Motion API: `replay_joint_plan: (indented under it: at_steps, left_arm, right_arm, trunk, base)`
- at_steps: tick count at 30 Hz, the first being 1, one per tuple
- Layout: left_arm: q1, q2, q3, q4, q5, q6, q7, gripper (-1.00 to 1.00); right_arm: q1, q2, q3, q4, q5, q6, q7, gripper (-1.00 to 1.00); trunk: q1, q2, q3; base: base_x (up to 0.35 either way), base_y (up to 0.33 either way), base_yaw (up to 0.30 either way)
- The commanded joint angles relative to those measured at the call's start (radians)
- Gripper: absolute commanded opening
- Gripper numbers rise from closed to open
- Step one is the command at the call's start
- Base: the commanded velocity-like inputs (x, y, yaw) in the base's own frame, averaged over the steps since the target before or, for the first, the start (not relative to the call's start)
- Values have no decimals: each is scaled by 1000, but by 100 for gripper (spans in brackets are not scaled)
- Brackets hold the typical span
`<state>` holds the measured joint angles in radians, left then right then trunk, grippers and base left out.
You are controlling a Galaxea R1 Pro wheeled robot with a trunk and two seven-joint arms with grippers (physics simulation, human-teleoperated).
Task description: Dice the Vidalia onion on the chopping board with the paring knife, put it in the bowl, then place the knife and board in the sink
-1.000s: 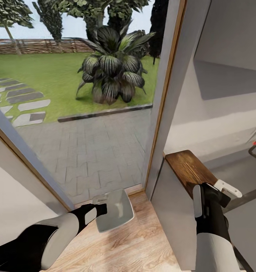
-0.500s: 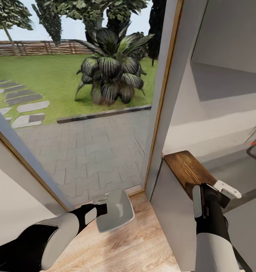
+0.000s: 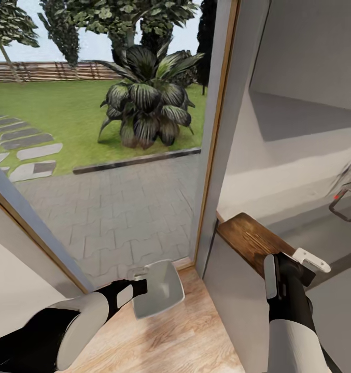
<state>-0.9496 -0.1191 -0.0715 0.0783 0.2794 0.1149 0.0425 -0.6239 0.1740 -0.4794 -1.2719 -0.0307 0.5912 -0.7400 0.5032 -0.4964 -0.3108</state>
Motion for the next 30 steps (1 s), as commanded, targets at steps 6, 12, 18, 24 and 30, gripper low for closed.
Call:
replay_joint_plan:
  at_steps: [6, 12, 18, 24, 30]
  left_arm:
    - [-1, -2, -7, 1, 9, 2, 2, -100]
    - [-1, -2, -7, 1, 9, 3, 2, -100]
    - [-1, -2, -7, 1, 10, 4, 2, -100]
    - [-1, -1, -7, 2, 10, 5, 3, -100]
    - [-1, -1, -7, 2, 11, 5, 4, -100]
  right_arm:
    - [-1, 1, -1, -5, -5, 6, -4, -100]
    - [-2, 1, -1, -9, -5, 9, -4, -100]
    - [-1, 1, -1, -12, -5, 10, -4, -100]
    - [-2, 1, -1, -14, -5, 11, -4, -100]
    - [-1, 1, 0, -19, -6, 12, -4, -100]
  trunk:
    - [1, -2, 7]
    - [1, -2, 17]
    - [1, -2, 26]
    - [1, -2, 35]
    - [1, -2, 44]
  base:
    - [0, 0, -84]
    - [0, 0, -84]
    - [-107, 0, -85]
    - [-310, 0, -88]
    - [-332, 0, -88]
